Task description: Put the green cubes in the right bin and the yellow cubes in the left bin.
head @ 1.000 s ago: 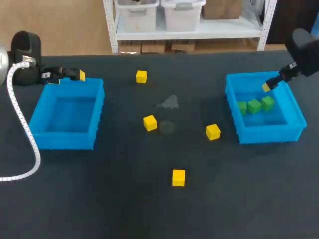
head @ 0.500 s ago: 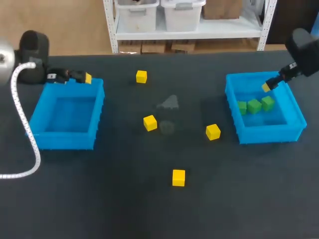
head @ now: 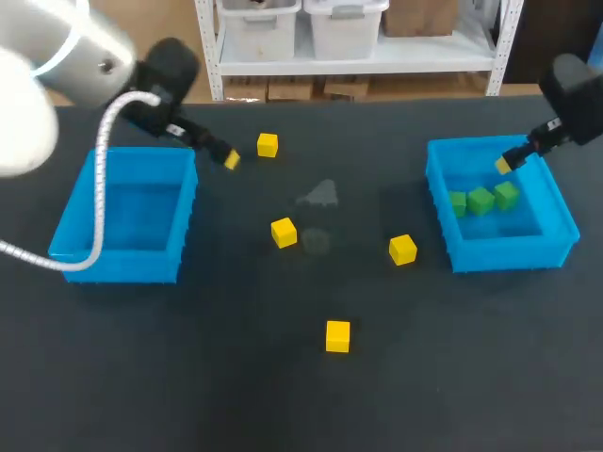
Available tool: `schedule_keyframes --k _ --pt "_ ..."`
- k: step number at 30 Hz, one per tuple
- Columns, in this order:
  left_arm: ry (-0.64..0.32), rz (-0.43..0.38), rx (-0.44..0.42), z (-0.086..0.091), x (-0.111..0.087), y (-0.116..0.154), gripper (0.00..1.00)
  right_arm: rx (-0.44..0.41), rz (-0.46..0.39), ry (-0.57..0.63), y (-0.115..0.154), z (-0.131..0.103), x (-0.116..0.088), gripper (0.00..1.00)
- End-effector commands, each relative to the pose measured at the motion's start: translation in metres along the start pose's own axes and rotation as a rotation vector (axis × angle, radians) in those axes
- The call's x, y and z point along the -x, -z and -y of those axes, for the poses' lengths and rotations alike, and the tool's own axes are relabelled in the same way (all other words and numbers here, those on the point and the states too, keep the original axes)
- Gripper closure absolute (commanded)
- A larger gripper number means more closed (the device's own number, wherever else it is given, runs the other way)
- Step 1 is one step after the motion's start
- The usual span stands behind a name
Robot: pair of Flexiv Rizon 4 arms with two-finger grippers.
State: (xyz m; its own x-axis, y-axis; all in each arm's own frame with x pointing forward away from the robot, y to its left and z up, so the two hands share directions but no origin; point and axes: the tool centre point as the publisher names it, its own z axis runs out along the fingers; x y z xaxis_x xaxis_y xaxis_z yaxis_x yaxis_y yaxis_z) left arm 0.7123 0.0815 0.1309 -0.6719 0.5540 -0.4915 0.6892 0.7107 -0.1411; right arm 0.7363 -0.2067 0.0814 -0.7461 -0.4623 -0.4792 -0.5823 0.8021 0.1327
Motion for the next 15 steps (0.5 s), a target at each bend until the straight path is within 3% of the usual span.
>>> schedule_keyframes --k 1,6,15 --pt "-0.197 -0.334 -0.051 0.007 0.019 -0.022 0.00 -0.002 0.002 0.000 0.000 -0.001 -0.001 0.00" --pt "-0.312 -0.451 -0.065 0.022 0.012 -0.042 0.00 -0.002 0.002 0.000 0.000 -0.001 -0.001 0.00" --pt "-0.328 -0.546 -0.069 0.032 -0.001 -0.070 0.00 -0.002 0.002 0.000 0.000 -0.001 -0.001 0.00"
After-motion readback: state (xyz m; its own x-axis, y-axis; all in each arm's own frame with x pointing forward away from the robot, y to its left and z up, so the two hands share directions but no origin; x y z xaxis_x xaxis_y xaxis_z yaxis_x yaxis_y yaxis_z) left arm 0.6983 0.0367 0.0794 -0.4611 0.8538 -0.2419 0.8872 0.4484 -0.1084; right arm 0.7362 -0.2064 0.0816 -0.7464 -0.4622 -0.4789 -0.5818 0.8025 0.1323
